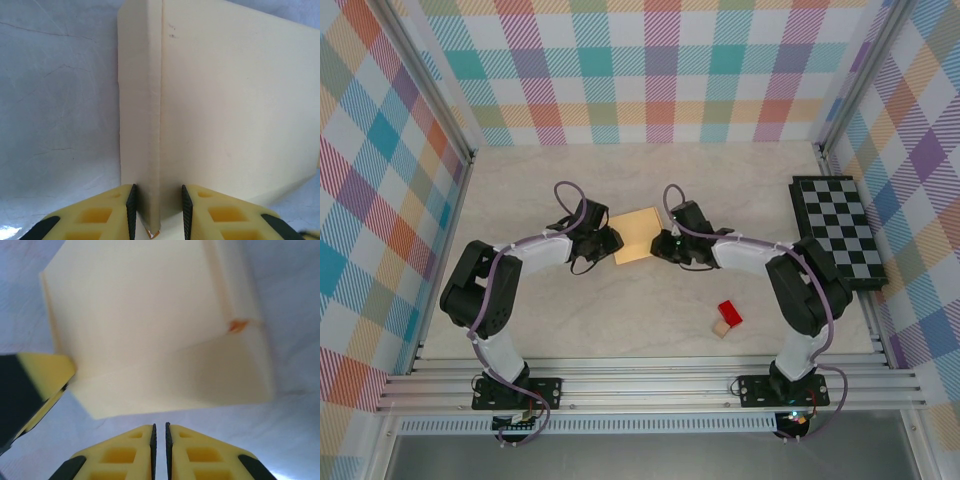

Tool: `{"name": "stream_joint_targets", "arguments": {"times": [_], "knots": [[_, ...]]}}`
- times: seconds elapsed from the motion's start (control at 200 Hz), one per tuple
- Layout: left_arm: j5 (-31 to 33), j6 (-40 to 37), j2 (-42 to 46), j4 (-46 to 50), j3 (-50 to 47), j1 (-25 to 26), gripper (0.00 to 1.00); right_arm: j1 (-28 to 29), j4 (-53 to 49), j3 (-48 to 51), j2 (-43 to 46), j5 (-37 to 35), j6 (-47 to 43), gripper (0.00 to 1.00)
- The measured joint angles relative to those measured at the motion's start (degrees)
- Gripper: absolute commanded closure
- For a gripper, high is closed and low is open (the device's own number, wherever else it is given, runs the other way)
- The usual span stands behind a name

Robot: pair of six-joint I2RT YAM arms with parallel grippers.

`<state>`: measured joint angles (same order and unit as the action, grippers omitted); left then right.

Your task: Fold the paper box

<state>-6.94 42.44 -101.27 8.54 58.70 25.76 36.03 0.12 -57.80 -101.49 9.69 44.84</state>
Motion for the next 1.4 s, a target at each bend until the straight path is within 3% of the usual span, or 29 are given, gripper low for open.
{"name": "stream_joint_targets", "arguments": {"times": [0.16,0.67,1.405], "knots": [[0.0,0.2,-0.1,0.4,0.3,0.0,0.70,4.1,3.6,1.9,-0.1,1.5,3.7,0.84],[-0.1,1.3,-0.2,0.5,0.4,0.0,0.70,8.7,21.9,2.0,-11.0,1.6,18.7,0.87],[0.7,1.8,-1.0,-4.7,-0.7,-0.9,0.70,8.2,24.3,-3.3,-16.9,-1.7,30.3,0.86]]}}
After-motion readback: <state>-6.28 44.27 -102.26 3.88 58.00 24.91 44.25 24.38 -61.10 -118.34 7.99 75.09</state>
